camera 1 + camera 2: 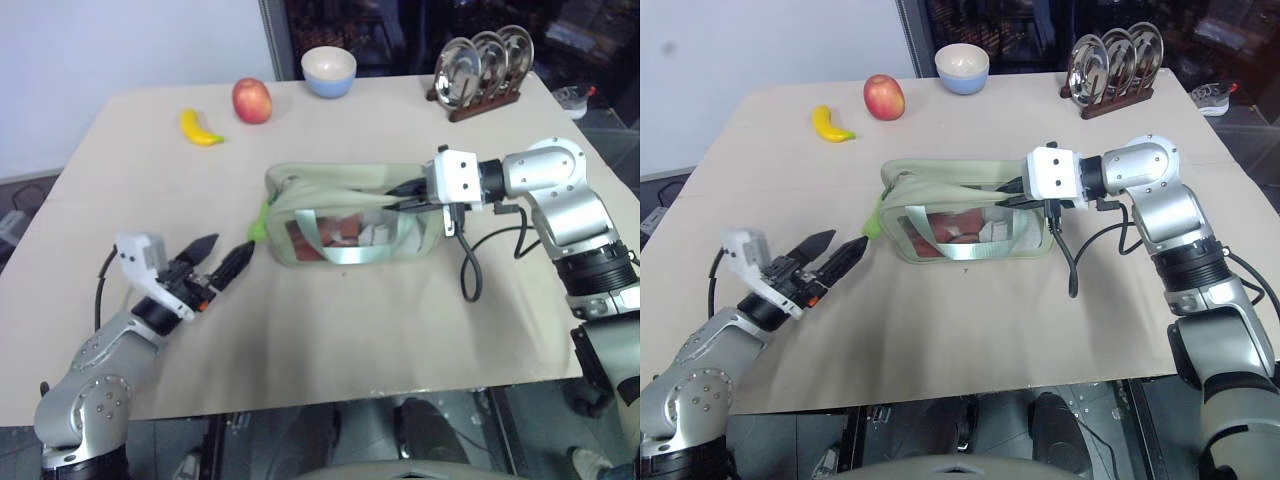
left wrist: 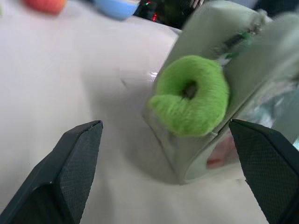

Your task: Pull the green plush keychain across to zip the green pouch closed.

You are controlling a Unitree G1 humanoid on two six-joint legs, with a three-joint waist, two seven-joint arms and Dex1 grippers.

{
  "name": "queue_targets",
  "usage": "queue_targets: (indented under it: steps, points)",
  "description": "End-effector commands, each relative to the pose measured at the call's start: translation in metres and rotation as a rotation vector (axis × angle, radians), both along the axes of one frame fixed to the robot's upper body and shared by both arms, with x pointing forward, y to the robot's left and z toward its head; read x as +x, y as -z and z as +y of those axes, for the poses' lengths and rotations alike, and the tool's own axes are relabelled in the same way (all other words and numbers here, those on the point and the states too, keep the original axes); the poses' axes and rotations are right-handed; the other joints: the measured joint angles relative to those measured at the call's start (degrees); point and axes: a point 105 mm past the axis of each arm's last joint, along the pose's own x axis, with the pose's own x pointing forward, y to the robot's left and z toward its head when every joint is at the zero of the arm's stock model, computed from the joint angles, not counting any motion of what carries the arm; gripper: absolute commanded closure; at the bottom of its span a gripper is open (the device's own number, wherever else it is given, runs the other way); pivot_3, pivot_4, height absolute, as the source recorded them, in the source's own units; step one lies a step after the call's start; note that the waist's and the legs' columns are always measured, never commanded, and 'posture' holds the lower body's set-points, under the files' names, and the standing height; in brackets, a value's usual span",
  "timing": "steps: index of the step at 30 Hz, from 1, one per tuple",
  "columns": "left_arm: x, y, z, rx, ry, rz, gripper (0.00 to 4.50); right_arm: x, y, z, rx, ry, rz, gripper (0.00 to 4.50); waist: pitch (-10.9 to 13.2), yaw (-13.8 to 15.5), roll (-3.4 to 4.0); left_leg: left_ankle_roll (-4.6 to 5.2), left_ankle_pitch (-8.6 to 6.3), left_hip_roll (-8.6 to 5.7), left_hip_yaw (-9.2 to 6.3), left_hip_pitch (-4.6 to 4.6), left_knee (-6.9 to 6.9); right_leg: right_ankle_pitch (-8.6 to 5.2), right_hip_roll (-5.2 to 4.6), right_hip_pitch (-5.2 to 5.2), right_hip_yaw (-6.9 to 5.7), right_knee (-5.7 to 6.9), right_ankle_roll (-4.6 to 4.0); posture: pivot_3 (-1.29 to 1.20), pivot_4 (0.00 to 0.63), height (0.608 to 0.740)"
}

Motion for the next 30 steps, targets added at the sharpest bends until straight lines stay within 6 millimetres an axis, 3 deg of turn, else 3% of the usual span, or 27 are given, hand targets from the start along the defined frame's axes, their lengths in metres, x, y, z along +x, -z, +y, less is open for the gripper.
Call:
queue_targets:
  steps: [1, 4, 10, 16, 21, 22, 25, 30]
  points:
    - [-0.005, -0.001, 0.001, -0.201, 0.004, 0.072, 0.00, -0.006, -0.015, 0.005, 0.039, -0.025, -0.057, 4.44, 0.00, 0.02, 0.00, 0.00, 0.00, 0.00, 0.00, 0.00, 0.03, 0.00, 0.00, 0.01, 0.00, 0.00, 0.00, 0.00, 0.150, 0.740]
    - [0.000, 0.007, -0.001, -0.402, -0.022, 0.144, 0.00, -0.006, -0.016, 0.006, 0.040, -0.030, -0.060, 4.44, 0.00, 0.05, 0.00, 0.00, 0.00, -0.01, -0.01, -0.01, 0.13, 0.00, 0.00, 0.02, -0.01, 0.07, 0.00, 0.00, 0.150, 0.740]
    - [0.010, 0.011, -0.003, -0.605, -0.074, 0.201, 0.00, -0.007, -0.018, 0.008, 0.039, -0.039, -0.061, 4.44, -0.01, 0.17, -0.04, 0.00, 0.00, -0.04, -0.01, -0.03, 0.38, 0.00, 0.01, 0.02, -0.01, 0.29, 0.00, 0.00, 0.150, 0.740]
    - [0.017, 0.004, -0.017, -0.726, -0.043, 0.212, 0.00, -0.009, -0.018, 0.009, 0.037, -0.047, -0.060, 4.44, -0.01, 0.20, -0.04, -0.01, 0.00, -0.06, 0.01, -0.02, 0.46, 0.00, 0.01, 0.02, 0.01, 0.39, 0.00, 0.00, 0.150, 0.740]
    - [0.024, 0.007, -0.027, -0.728, -0.032, 0.243, 0.00, -0.010, -0.018, 0.010, 0.035, -0.052, -0.059, 4.44, -0.01, 0.22, -0.04, -0.01, 0.01, -0.06, 0.02, -0.03, 0.46, 0.00, 0.01, 0.02, 0.02, 0.39, 0.00, 0.00, 0.150, 0.740]
    - [0.025, 0.008, -0.029, -0.729, -0.034, 0.246, 0.55, -0.010, -0.018, 0.011, 0.035, -0.054, -0.058, 4.50, -0.01, 0.23, -0.04, -0.01, 0.01, -0.07, 0.02, -0.03, 0.46, 0.00, 0.01, 0.02, 0.02, 0.39, 0.00, 0.00, 0.150, 0.740]
    - [0.028, 0.006, -0.033, -0.731, -0.028, 0.246, 1.63, -0.011, -0.018, 0.011, 0.034, -0.056, -0.055, 4.50, -0.01, 0.27, -0.04, -0.01, 0.01, -0.08, 0.03, -0.03, 0.46, 0.00, 0.01, 0.02, 0.02, 0.39, 0.00, 0.00, 0.150, 0.740]
    - [0.024, -0.006, -0.028, -0.740, -0.031, 0.203, 4.15, -0.011, -0.018, 0.012, 0.034, -0.057, -0.053, 4.50, -0.01, 0.31, -0.05, -0.01, 0.01, -0.08, 0.03, -0.03, 0.46, 0.00, 0.01, 0.02, 0.04, 0.39, 0.00, 0.00, 0.150, 0.740]
